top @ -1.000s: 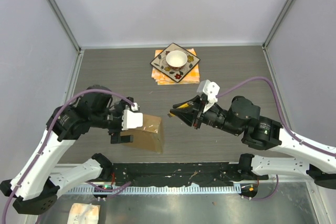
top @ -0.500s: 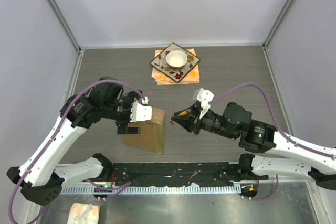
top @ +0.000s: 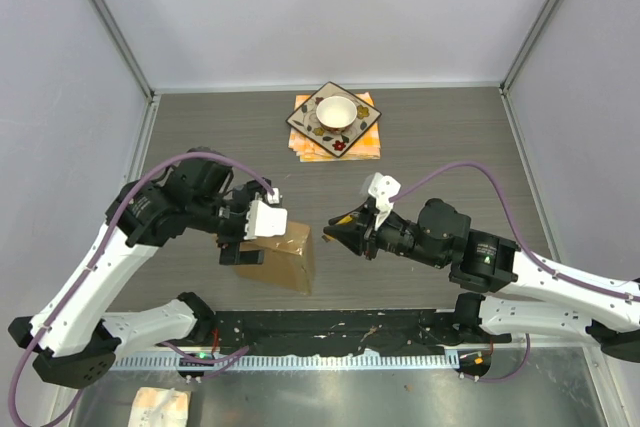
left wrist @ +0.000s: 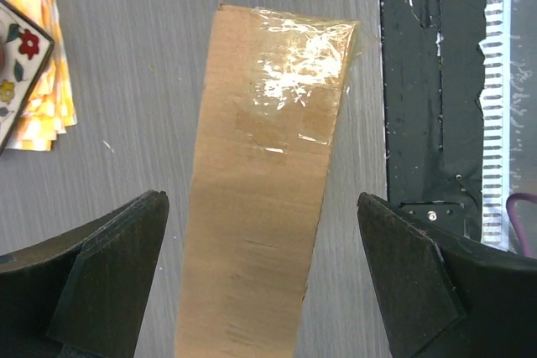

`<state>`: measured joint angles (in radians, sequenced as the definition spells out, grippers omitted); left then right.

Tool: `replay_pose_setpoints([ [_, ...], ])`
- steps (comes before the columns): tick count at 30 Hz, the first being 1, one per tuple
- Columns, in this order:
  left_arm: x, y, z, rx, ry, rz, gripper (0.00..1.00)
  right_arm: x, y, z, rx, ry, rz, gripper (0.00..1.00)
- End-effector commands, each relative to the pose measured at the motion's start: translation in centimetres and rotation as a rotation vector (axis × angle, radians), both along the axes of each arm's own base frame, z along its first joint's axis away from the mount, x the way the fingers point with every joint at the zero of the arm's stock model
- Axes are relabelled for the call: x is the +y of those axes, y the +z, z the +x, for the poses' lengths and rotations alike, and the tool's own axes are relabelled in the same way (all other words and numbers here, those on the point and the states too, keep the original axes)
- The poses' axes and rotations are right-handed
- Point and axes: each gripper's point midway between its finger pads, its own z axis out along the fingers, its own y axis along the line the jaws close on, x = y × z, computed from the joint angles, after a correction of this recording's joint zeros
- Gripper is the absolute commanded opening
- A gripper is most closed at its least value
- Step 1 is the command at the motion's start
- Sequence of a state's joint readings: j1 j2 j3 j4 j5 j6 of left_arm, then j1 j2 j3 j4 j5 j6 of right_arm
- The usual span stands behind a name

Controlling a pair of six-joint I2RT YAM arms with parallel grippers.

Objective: Unpack the express box
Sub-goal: Cut the express box at the center of the board.

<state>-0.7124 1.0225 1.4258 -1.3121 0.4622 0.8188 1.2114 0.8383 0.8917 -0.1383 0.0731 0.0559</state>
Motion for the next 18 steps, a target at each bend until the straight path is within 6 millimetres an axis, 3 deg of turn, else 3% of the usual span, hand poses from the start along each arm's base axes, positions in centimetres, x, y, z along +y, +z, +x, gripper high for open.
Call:
replay_pose_setpoints([
  [1, 0.0, -1.2, -0.8, 0.075, -0.013, 0.036, 1.0, 0.1, 2.3, -0.4, -0.014, 0.016, 0.093, 0.01],
  [9, -1.0, -3.1, 1.4, 0.067, -0.013, 0.093, 1.0, -0.2, 1.7, -1.1, 0.008, 0.038, 0.106, 0.01],
  [15, -0.8, -5.2, 0.7, 0.162, -0.08, 0.181, 1.0, -0.8, 1.6, -1.5, 0.022, 0.045, 0.155, 0.01],
  [18, -0.7, -5.6, -0.5, 0.232, -0.132, 0.222, 0.83, -1.6, 2.3, -1.6, 0.024, 0.031, 0.212, 0.01],
])
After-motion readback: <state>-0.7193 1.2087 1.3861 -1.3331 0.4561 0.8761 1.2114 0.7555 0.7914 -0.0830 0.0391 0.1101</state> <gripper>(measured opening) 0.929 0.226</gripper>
